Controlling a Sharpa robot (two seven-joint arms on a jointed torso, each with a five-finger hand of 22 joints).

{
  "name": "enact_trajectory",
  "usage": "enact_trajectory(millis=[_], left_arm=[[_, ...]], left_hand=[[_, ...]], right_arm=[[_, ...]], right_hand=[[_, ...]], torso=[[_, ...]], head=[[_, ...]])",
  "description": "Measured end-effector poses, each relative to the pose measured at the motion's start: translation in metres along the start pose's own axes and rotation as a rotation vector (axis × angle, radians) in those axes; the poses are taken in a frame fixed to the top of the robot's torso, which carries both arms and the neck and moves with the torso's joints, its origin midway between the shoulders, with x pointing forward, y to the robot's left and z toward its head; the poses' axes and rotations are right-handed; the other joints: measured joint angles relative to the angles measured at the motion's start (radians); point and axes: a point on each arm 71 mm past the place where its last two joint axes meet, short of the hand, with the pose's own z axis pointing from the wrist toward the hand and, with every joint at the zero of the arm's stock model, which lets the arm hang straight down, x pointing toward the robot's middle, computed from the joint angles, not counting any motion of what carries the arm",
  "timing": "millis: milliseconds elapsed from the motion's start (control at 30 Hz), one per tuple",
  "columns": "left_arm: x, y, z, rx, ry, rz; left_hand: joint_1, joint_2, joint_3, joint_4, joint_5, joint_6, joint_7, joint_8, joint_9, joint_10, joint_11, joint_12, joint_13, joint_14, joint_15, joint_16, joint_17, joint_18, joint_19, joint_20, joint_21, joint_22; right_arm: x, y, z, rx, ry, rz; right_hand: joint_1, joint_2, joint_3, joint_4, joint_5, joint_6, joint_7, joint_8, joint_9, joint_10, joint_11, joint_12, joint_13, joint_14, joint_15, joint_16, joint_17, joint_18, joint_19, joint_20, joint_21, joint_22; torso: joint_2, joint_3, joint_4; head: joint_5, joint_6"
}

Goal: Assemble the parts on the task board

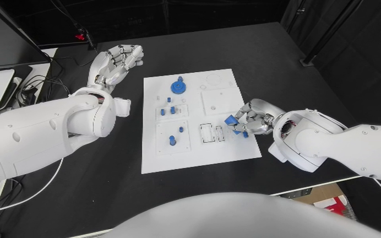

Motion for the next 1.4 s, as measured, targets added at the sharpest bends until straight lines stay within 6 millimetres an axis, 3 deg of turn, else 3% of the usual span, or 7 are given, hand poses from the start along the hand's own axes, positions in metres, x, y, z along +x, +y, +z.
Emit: enact_trajectory(millis=[100, 367, 900, 1133, 1400], left_arm=[[0.001, 0.000, 0.000, 0.000, 0.001, 0.000], [0.004, 0.000, 0.001, 0.001, 0.005, -0.002], [0.005, 0.000, 0.002, 0.002, 0.007, -0.003], [0.005, 0.000, 0.002, 0.002, 0.008, -0.004], [0.004, 0.000, 0.002, 0.002, 0.007, -0.004]], left_hand=[[0.000, 0.000, 0.000, 0.000, 0.000, 0.000, 0.000, 0.000, 0.000, 0.000, 0.000, 0.000, 0.000, 0.000, 0.000, 0.000, 0.000, 0.000, 0.000, 0.000, 0.000, 0.000], [0.000, 0.000, -0.003, 0.003, 0.000, 0.000, 0.000, 0.000, 0.000, 0.000, 0.000, 0.000, 0.000, 0.000, 0.000, 0.000, -0.002, 0.000, 0.000, 0.000, 0.000, 0.000], [0.000, 0.000, -0.003, 0.003, 0.000, 0.000, 0.000, 0.000, 0.000, 0.000, 0.000, 0.000, 0.000, 0.000, 0.000, 0.004, -0.002, 0.000, 0.000, 0.000, 0.000, -0.001], [0.000, 0.000, -0.003, 0.003, 0.000, 0.000, 0.000, 0.000, 0.000, 0.000, 0.000, 0.000, 0.000, 0.000, 0.000, 0.004, -0.002, 0.000, 0.000, 0.000, 0.000, -0.001], [0.000, 0.000, -0.003, 0.003, 0.000, 0.000, 0.000, 0.000, 0.000, 0.000, 0.000, 0.000, 0.000, 0.000, 0.000, 0.004, -0.003, 0.000, 0.000, 0.000, 0.000, -0.001]], right_arm=[[-0.002, 0.001, 0.000, -0.003, 0.007, 0.054], [0.004, 0.003, 0.005, 0.008, 0.087, 0.234], [0.020, 0.013, 0.019, 0.008, 0.198, 0.402], [0.026, 0.018, 0.022, 0.014, 0.203, 0.359], [0.030, 0.025, 0.023, 0.012, 0.177, 0.239]], right_hand=[[0.000, 0.000, -0.006, 0.011, 0.036, 0.002, 0.002, -0.006, -0.007, 0.000, 0.000, 0.000, 0.000, 0.000, 0.000, 0.000, 0.000, 0.000, 0.000, 0.000, 0.000, 0.000], [-0.006, 0.006, -0.015, 0.030, 0.078, 0.006, 0.006, -0.023, -0.015, 0.000, 0.000, 0.000, 0.000, 0.000, 0.000, 0.000, 0.000, 0.000, 0.000, 0.000, -0.007, 0.000], [-0.033, 0.032, -0.033, 0.055, 0.063, 0.008, 0.008, -0.039, -0.019, 0.000, 0.000, 0.000, 0.000, 0.000, 0.000, 0.000, 0.001, 0.000, 0.000, 0.000, -0.007, 0.000], [-0.053, 0.033, -0.056, 0.058, 0.045, 0.016, 0.015, -0.045, -0.019, 0.000, 0.000, 0.000, 0.000, 0.000, 0.000, 0.000, 0.001, 0.000, 0.000, 0.000, -0.012, 0.000], [-0.079, 0.040, -0.070, 0.057, 0.038, 0.024, 0.009, -0.048, -0.022, 0.000, 0.000, 0.000, 0.000, 0.000, 0.000, 0.000, 0.001, 0.000, 0.000, 0.000, -0.012, 0.000]], torso=[[0.000, 0.0000, 0.0005], [0.001, -0.0001, 0.0007], [0.001, -0.0001, 0.0003], [0.001, -0.0006, -0.0010], [0.000, -0.0010, -0.0017]], head=[[0.000, 0.000], [0.003, 0.000], [0.023, 0.000], [0.026, 0.000], [0.028, 0.000]])
